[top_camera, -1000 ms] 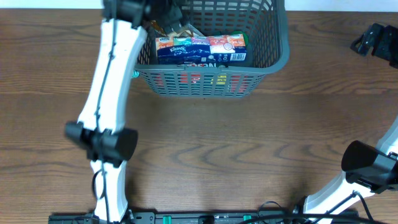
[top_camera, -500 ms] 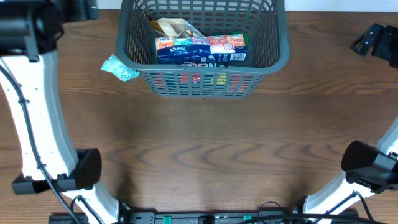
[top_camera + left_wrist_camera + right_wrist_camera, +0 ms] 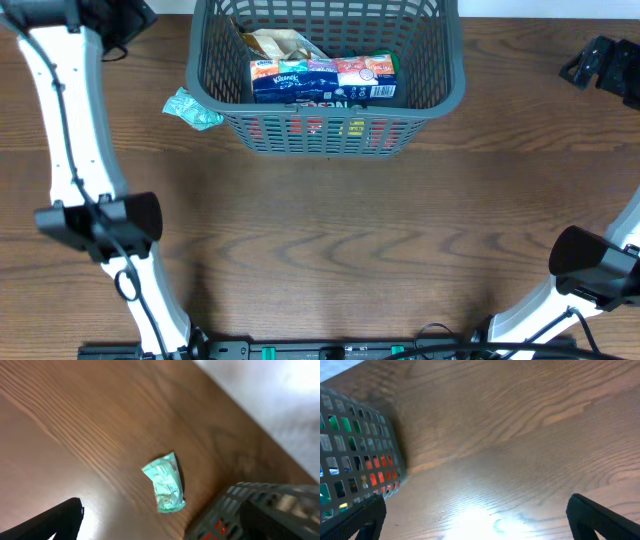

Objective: Pack container
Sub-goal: 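Move the left gripper to the mint-green pouch by the basket and grasp it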

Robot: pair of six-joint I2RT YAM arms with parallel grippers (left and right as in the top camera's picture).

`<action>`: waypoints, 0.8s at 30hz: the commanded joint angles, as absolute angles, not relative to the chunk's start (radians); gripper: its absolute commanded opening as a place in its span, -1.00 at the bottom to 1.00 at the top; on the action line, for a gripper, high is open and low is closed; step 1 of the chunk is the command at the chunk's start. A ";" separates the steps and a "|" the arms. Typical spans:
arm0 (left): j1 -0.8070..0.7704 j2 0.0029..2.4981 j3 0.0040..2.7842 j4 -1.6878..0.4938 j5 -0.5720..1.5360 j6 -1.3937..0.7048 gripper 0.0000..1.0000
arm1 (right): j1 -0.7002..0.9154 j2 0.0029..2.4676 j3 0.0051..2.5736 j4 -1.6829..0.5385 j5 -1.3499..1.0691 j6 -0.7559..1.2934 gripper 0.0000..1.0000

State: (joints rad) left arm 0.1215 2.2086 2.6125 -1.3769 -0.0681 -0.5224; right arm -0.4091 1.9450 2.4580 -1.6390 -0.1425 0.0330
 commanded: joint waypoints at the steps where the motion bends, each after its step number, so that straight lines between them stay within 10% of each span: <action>1: 0.120 2.301 2.604 -1.369 0.013 -0.555 0.97 | -0.411 1.949 2.459 -1.641 -0.154 0.013 0.98; 24: 0.118 2.611 2.604 -1.334 0.189 -0.644 0.97 | -0.411 1.949 2.459 -1.629 -0.154 0.014 0.99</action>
